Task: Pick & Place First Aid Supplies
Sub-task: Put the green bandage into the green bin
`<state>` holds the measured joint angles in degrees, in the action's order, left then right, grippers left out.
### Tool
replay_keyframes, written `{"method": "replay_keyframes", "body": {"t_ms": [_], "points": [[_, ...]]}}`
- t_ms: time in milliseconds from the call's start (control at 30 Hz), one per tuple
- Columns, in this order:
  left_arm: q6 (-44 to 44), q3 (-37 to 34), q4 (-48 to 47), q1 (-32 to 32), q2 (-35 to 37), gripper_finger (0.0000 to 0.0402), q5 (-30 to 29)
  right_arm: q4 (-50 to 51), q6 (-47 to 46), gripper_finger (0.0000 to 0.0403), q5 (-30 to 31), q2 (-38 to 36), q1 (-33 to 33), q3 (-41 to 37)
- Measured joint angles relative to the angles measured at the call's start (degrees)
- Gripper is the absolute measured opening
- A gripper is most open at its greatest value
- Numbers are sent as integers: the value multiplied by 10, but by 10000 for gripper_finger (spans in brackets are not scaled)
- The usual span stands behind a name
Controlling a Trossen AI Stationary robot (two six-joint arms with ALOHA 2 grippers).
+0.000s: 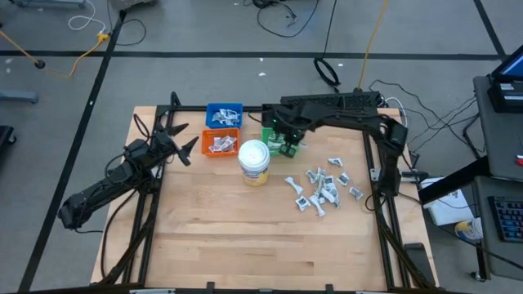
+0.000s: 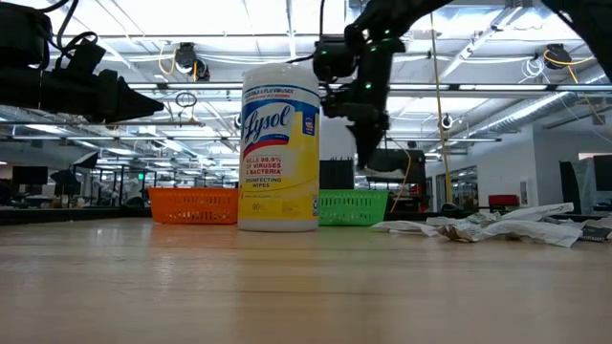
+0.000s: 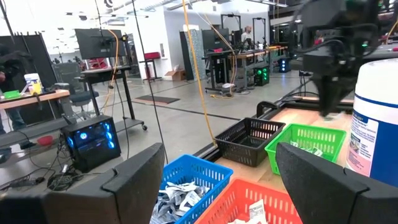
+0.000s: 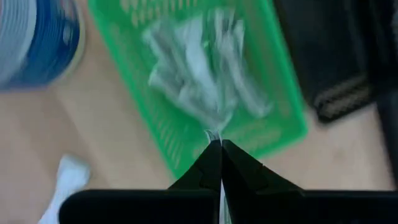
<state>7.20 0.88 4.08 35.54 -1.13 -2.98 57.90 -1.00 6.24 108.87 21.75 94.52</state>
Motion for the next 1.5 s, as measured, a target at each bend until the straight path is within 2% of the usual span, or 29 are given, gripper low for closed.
{"method": "replay_keyframes", "body": {"t_ms": [133,333,600,700,800,967,1100,1267,1500], "points": [[0,0,0,0,0,310,0,-52,46,0,0,37,7,28],[0,0,0,0,0,310,0,-105,95,0,-3,71,8,29],[0,0,0,0,0,310,0,-118,111,4,-3,74,8,29],[0,0,0,0,0,310,0,-125,118,23,-3,74,8,29],[0,0,0,0,0,310,0,-127,114,63,-3,74,8,29],[0,0,0,0,0,310,0,-129,49,144,-3,67,8,29],[0,0,0,0,0,310,0,-121,-48,182,-3,55,7,26],[0,0,0,0,0,310,0,-95,-178,191,-3,33,-2,23],[0,0,0,0,0,310,0,-87,-292,181,-3,-34,-37,-51]]}}
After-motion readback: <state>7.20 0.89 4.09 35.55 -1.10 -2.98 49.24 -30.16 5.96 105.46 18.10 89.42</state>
